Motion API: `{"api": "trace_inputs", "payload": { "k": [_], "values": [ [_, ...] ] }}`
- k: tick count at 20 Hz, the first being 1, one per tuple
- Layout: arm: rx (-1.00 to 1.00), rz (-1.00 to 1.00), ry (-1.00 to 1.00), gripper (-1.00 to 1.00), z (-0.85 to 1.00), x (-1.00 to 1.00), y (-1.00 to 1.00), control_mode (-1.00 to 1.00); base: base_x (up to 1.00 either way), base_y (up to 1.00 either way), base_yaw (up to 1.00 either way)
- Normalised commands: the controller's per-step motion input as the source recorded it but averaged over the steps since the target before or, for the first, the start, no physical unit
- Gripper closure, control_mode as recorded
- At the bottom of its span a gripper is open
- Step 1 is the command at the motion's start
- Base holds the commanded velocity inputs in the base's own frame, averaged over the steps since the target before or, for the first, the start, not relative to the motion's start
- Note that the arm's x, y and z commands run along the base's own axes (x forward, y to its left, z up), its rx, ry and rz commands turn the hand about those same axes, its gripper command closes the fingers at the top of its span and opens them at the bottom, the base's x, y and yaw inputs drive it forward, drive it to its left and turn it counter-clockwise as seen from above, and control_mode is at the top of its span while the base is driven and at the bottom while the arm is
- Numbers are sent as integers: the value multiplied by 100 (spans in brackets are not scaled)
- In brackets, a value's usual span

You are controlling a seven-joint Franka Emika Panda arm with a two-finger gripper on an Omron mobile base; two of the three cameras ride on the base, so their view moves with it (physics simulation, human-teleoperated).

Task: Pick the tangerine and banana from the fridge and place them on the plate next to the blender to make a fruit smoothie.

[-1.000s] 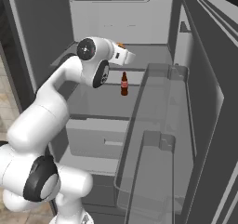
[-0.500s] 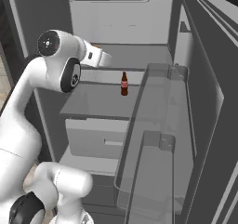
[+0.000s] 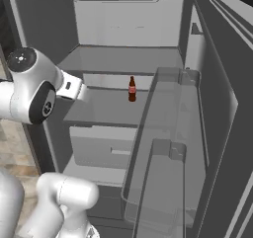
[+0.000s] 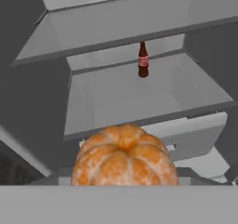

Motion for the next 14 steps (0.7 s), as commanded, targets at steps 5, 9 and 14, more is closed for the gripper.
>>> {"api": "trace_inputs", "payload": {
  "k": [5, 9, 14],
  "values": [
    [-2, 4, 20, 100, -43, -44, 16, -100, 0, 0, 0],
    [0, 0, 4, 100, -3, 0, 0, 100, -23, 14, 6],
    [0, 0, 0, 100, 0, 0, 0, 100, -21, 87, 17]
  ]
}}
